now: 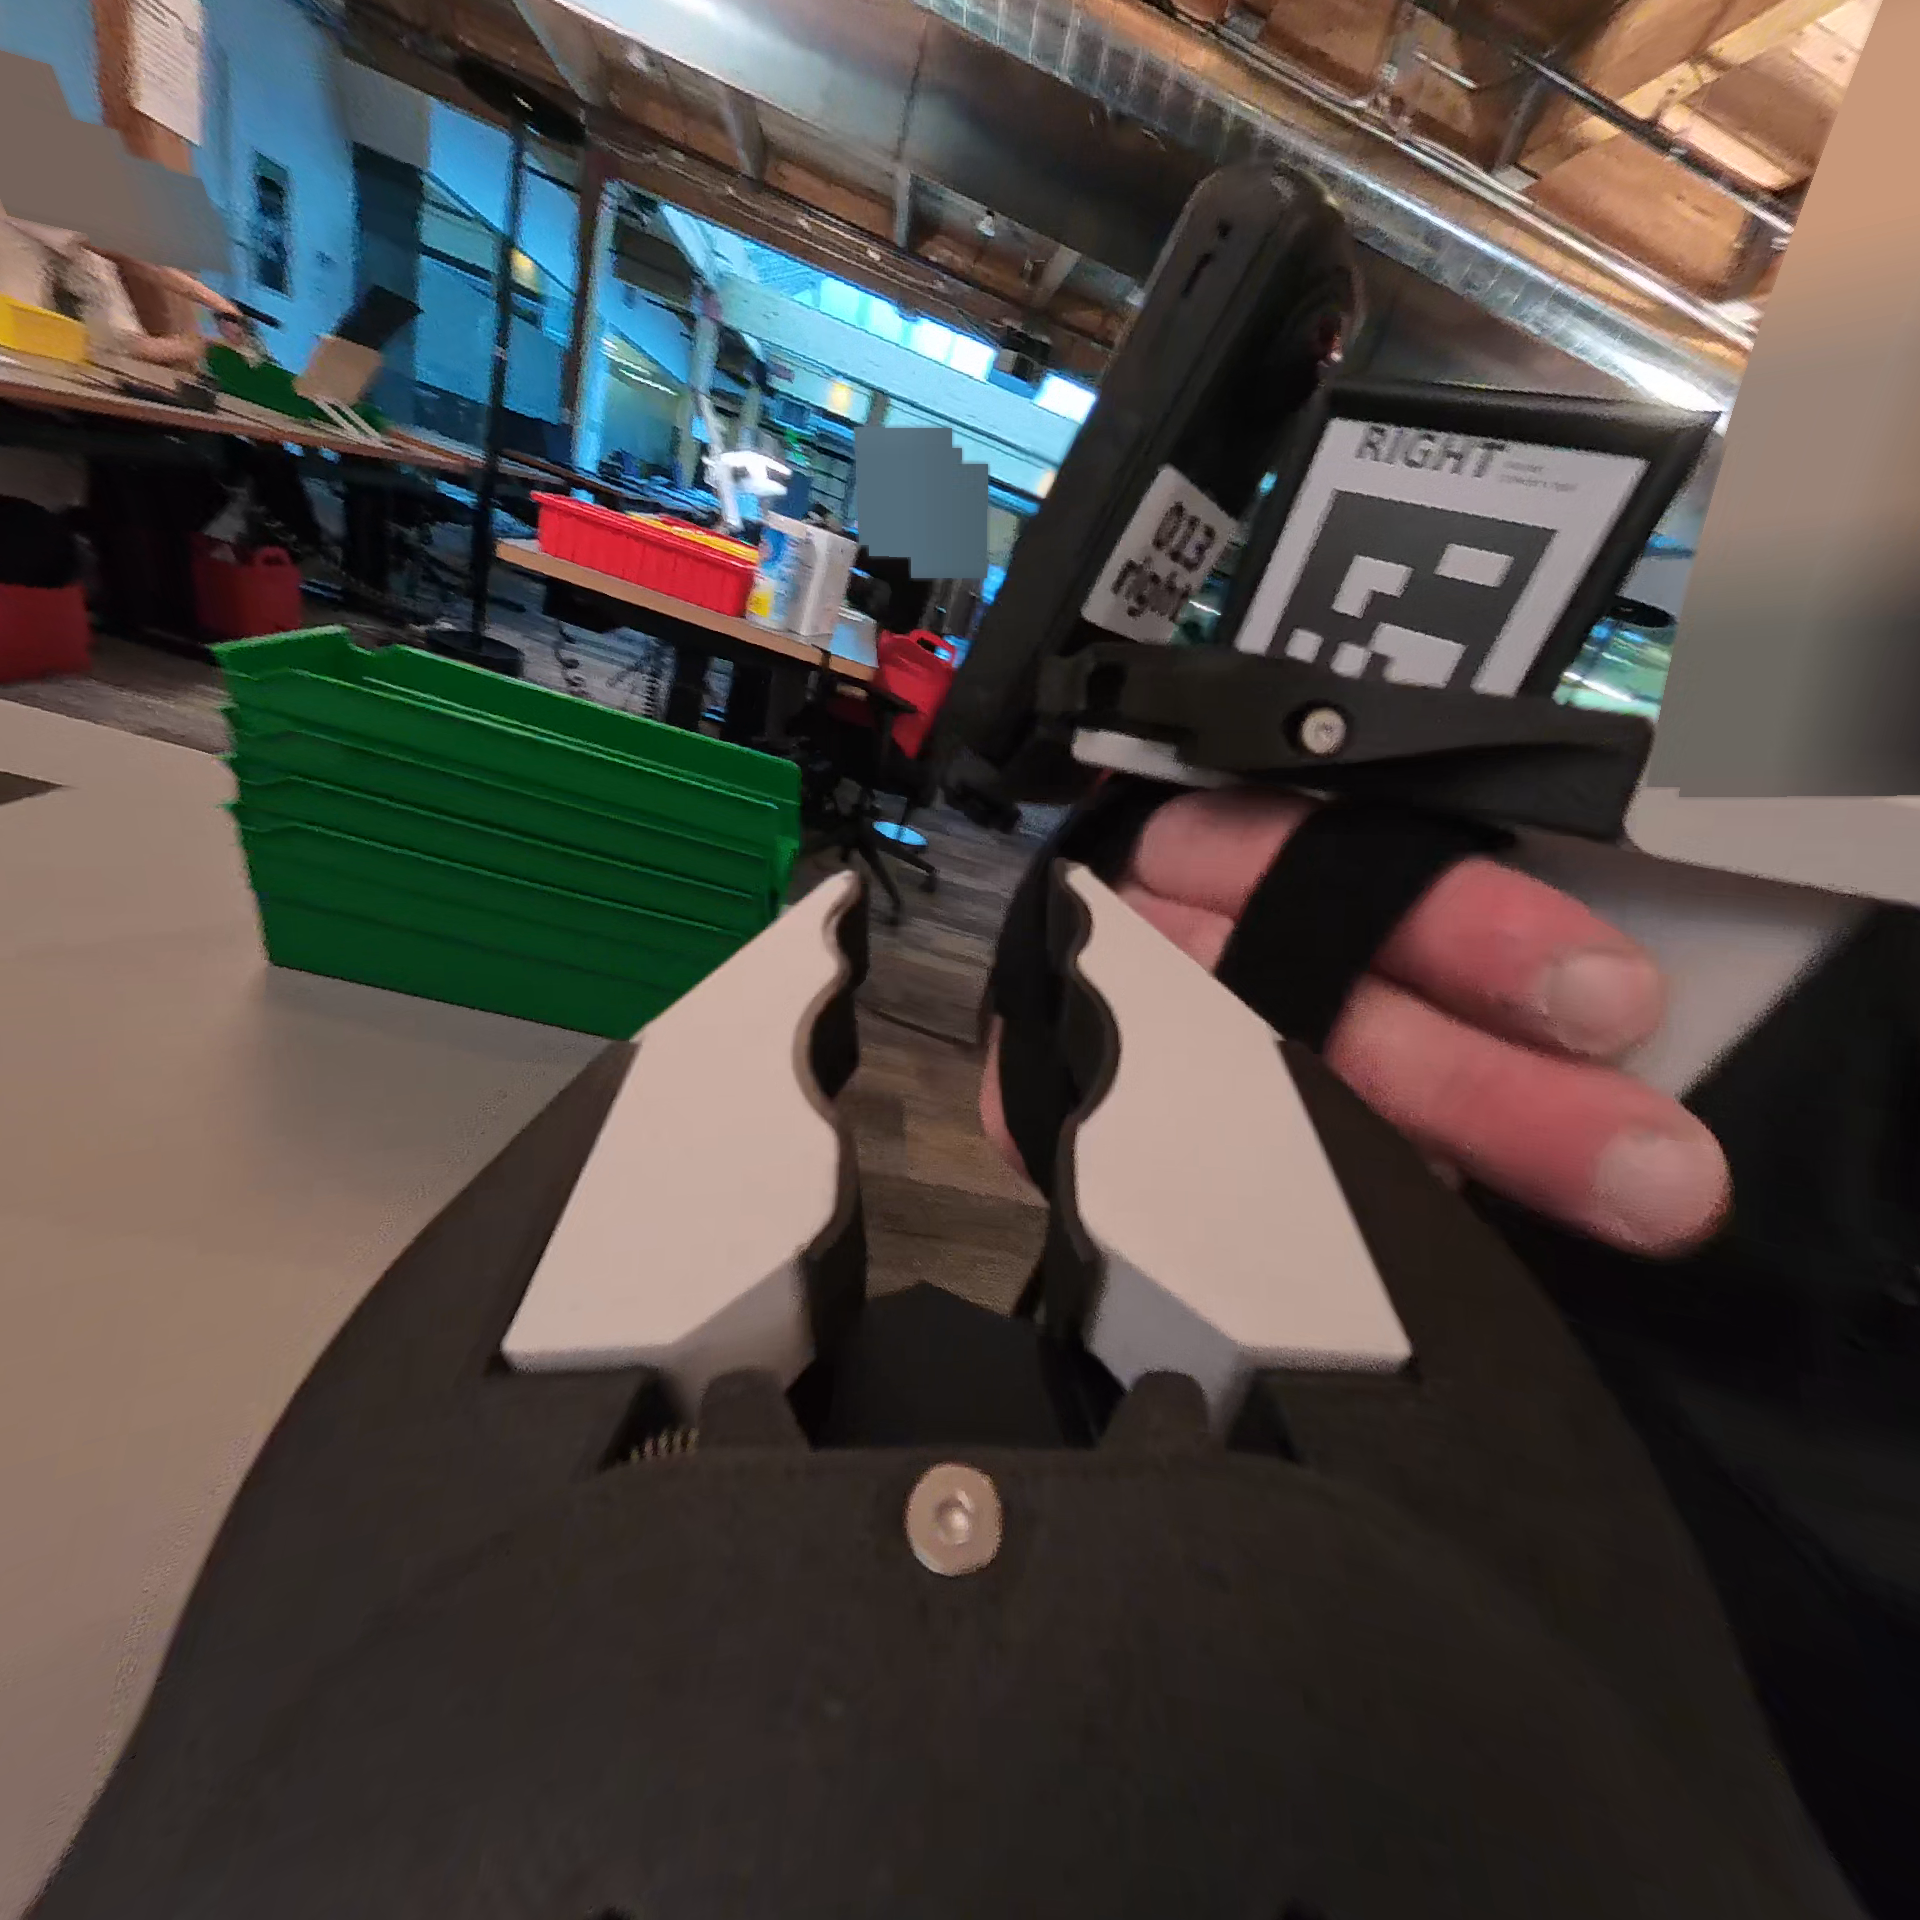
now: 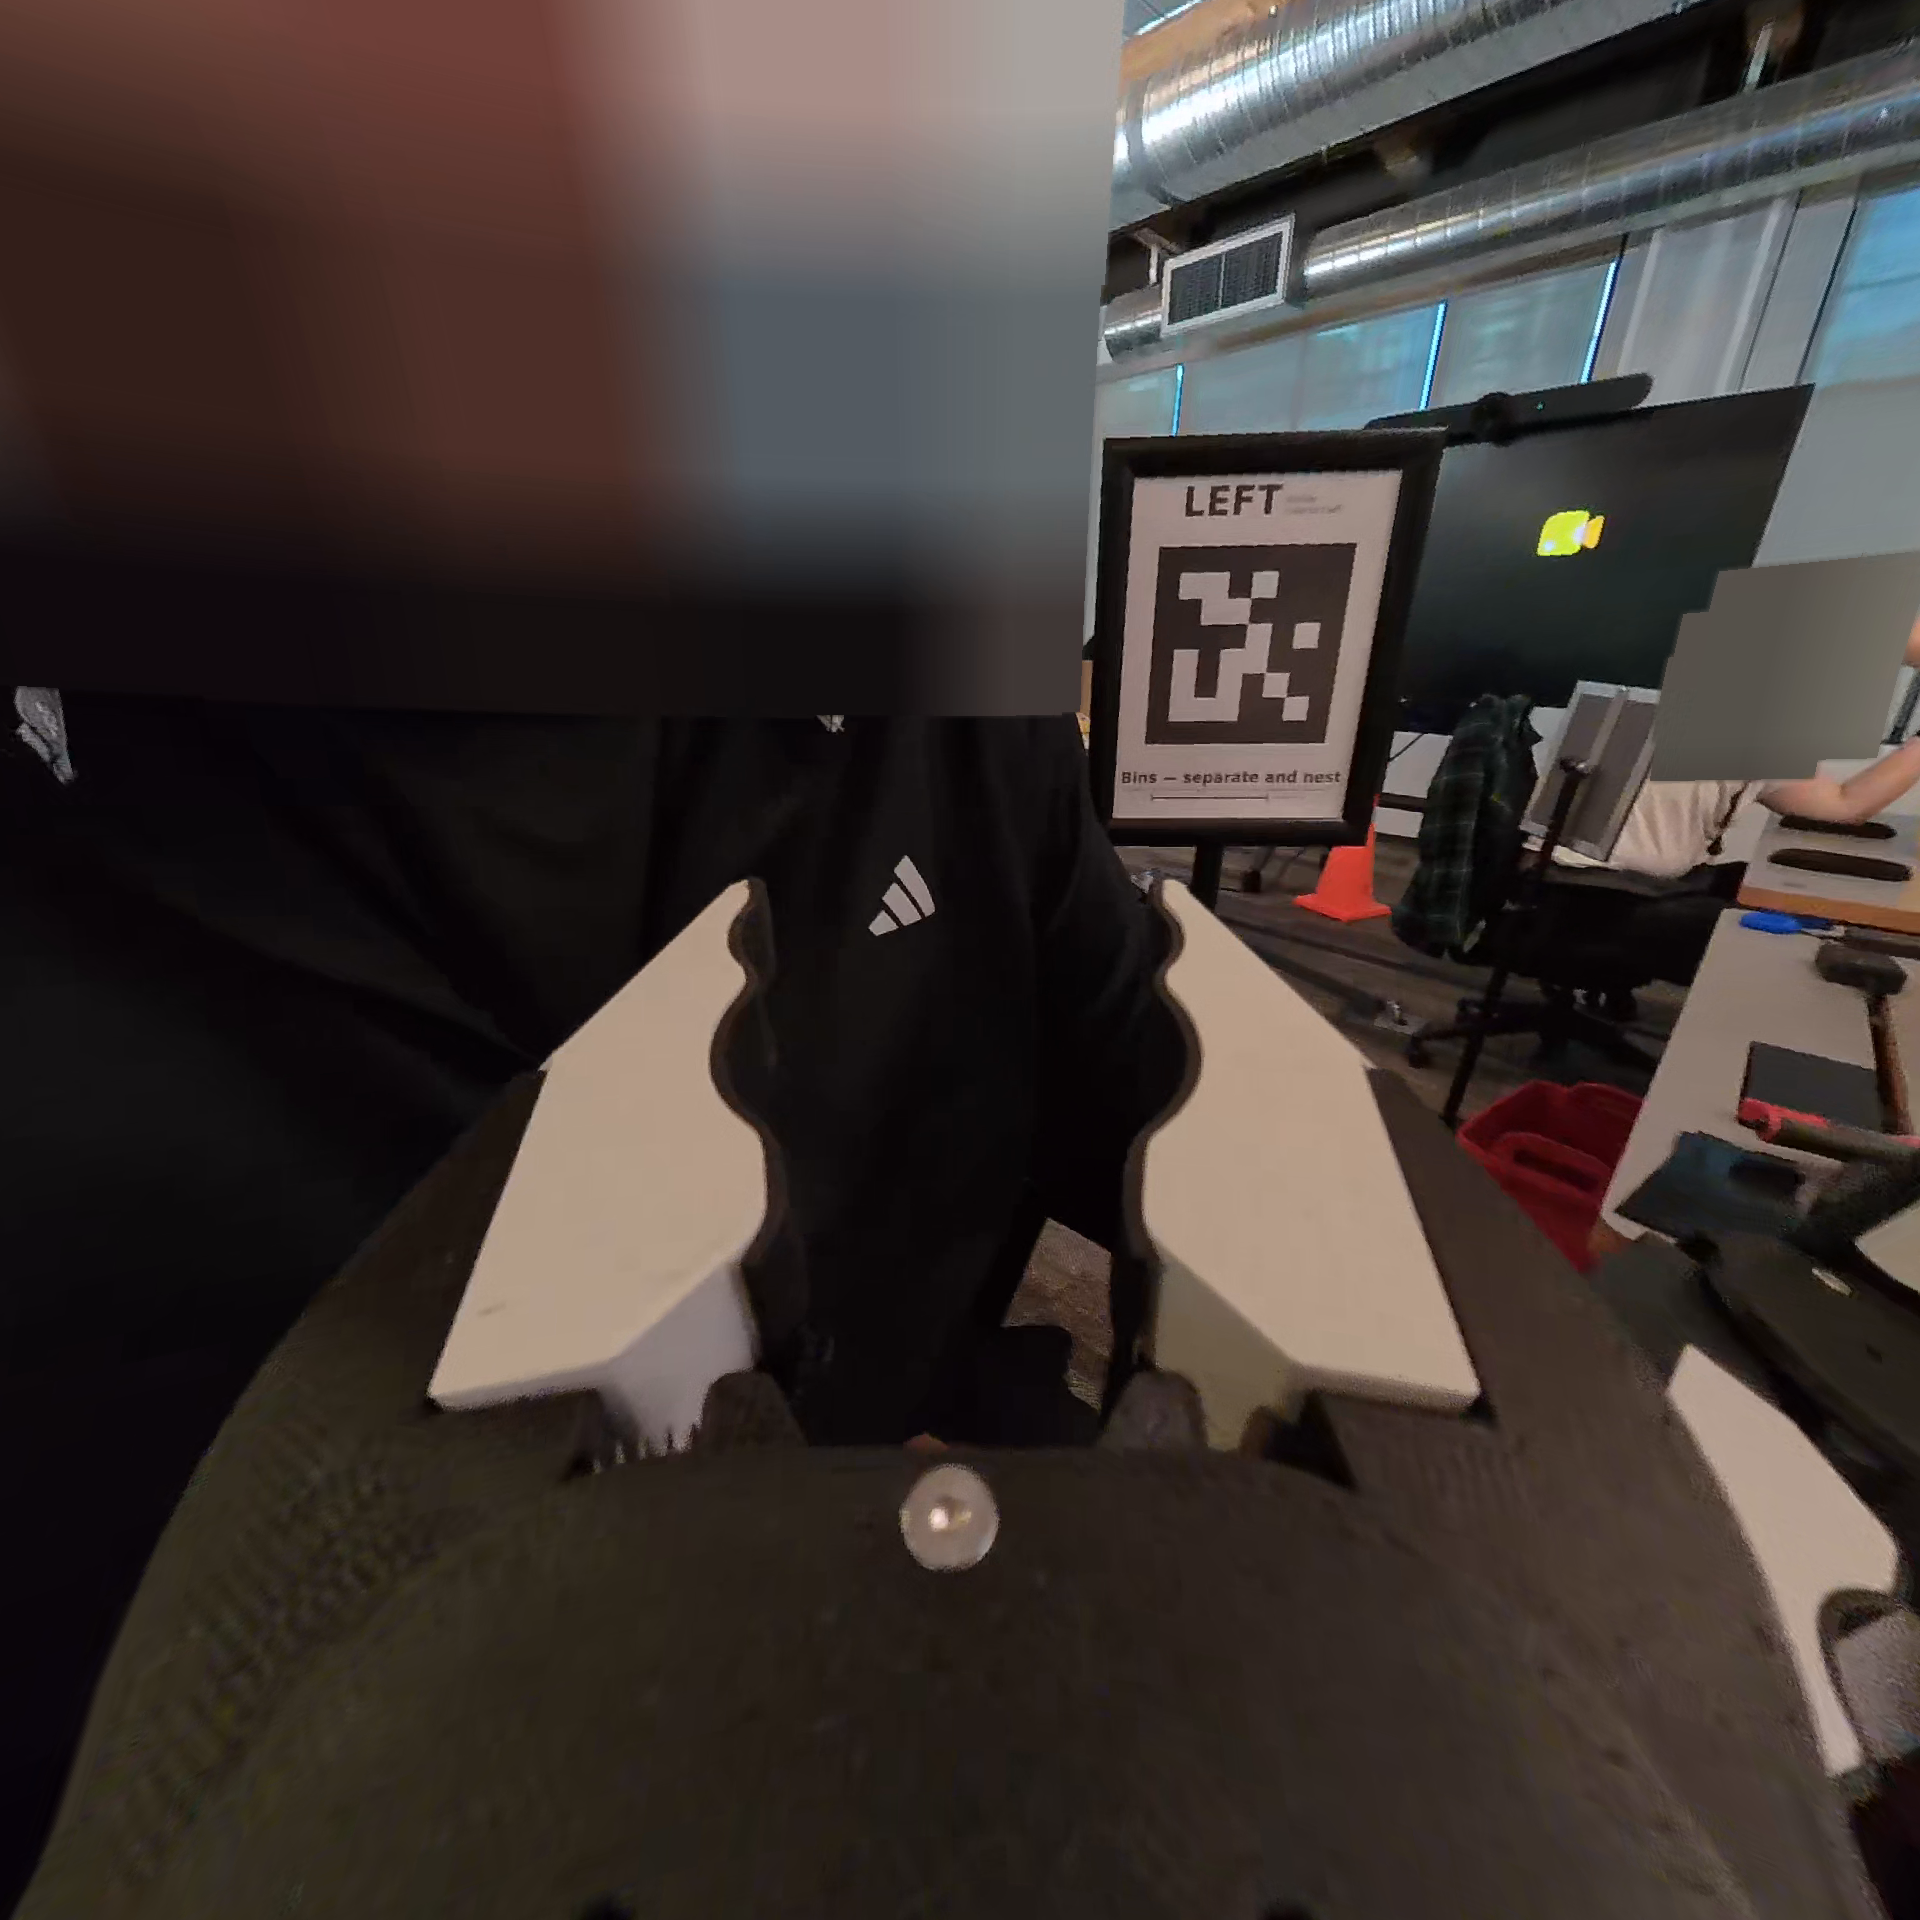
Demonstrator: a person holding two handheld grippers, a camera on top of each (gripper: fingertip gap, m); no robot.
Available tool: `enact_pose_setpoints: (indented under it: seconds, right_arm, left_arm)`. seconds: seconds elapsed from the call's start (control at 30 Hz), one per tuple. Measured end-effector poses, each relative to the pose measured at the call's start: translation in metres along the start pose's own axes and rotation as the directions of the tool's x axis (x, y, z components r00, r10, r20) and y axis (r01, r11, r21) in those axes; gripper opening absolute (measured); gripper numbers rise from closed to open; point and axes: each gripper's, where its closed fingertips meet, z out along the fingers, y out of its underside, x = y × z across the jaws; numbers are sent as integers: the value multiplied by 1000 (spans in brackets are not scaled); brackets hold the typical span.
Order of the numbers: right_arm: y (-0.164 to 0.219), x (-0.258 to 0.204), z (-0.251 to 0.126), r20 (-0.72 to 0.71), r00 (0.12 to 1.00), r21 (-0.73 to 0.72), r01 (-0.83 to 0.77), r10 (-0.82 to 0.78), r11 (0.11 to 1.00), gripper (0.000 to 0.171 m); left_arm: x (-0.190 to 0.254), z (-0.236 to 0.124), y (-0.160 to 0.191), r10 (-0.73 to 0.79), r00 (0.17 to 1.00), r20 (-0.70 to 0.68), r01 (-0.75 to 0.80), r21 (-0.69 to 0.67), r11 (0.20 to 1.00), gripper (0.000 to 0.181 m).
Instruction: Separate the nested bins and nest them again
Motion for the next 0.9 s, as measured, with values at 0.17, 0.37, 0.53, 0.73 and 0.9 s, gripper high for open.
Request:
enact_pose_setpoints:
  seconds: [0.17,0.37,0.53,0.73,0.9]
  right_arm:
    - [-22,-9,-16,-33,996,37,79,-78,996,65]
    - [-1,-3,-6,-14,999,-11,35,-35,999,69]
    - [4,0,4,-45,998,-50,47,-49,998,87]
    - [15,-16,35,-7,996,-100,92,-93,991,106]
    - [5,-36,53,4,979,24,205,-205,979,20]
  left_arm:
    - [-8,-20,2,24,1000,-3,-24,-78,997,26]
    - [6,1,15,6,999,-52,-11,-89,996,25]
    - [6,6,17,25,1000,-12,-26,-117,993,24]
    - [36,18,25,-38,990,-138,18,-142,990,8]
    - [64,24,38,-149,937,-316,99,-167,981,7]
